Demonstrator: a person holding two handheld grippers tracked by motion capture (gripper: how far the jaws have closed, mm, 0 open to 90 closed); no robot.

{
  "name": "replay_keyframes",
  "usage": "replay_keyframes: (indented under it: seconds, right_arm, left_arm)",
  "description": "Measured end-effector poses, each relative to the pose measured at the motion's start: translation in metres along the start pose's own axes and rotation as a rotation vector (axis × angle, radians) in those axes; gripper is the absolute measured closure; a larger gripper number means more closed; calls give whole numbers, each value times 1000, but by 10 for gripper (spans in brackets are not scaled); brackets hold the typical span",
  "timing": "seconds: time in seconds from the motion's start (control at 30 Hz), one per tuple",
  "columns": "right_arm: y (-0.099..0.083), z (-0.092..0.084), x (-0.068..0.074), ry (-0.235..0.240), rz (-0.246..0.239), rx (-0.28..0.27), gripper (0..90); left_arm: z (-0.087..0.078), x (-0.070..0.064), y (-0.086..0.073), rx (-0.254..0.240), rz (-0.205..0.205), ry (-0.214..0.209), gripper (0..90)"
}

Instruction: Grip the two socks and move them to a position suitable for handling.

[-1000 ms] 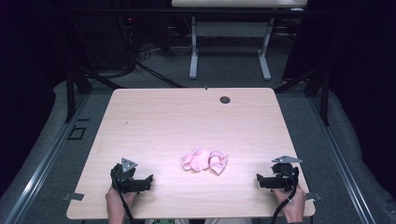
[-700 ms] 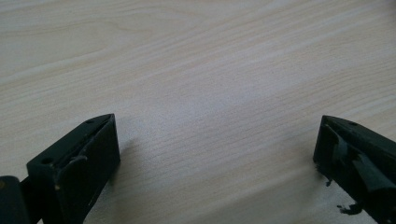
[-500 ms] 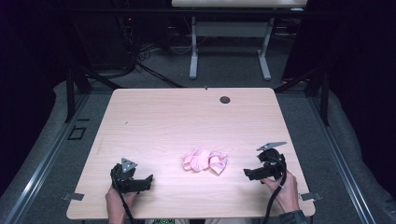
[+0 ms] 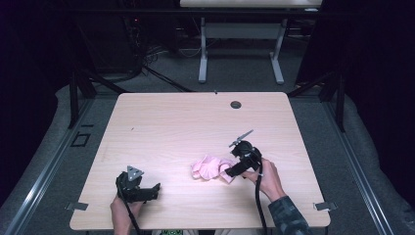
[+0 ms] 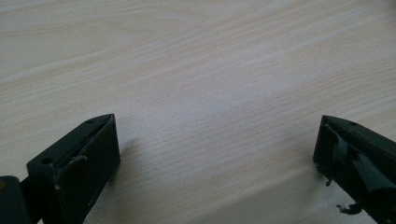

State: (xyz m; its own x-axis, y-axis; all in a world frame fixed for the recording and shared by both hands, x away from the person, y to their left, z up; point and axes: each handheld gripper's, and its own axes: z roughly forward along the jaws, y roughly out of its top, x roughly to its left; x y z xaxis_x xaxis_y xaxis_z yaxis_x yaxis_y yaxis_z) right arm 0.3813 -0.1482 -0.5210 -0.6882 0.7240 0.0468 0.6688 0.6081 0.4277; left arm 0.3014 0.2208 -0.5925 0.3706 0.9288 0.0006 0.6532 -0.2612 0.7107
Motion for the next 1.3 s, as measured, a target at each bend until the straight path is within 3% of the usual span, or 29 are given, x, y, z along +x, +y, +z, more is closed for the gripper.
replay_keyframes:
  seconds: [0.13, 0.3, 0.33, 0.53, 0.77, 0.8, 0.87, 0.9, 1.07, 1.3]
  right_arm:
    - [9, 18, 2, -19, -18, 46, 293]
    - [9, 32, 2, -26, -7, 94, 456]
    - [10, 32, 1, -33, -31, 126, 478]
    - [4, 34, 3, -43, -7, 58, 672]
    - [2, 29, -1, -35, 16, 53, 720]
    - [1, 21, 0, -11, 27, 24, 720]
    - [0, 17, 1, -11, 38, 11, 719]
    - [-1, 5, 5, 2, 26, -4, 718]
    - [-9, -20, 23, 25, -8, -31, 713]
    - [-23, -26, 50, 89, -50, -25, 707]
  left_arm:
    - [0, 0, 0, 0, 0, 0, 1]
    - [0, 0, 0, -1, -2, 0, 1]
    - [0, 0, 0, 0, 0, 0, 1]
    - [0, 0, 0, -1, -2, 1, 2]
    - [0, 0, 0, -1, -2, 0, 1]
    - [0, 0, 0, 0, -3, 0, 2]
    - [0, 0, 0, -1, -2, 1, 2]
    - [0, 0, 0, -1, -2, 0, 2]
    - [0, 0, 0, -1, -3, 2, 2]
    - [0, 0, 0, -1, -3, 2, 2]
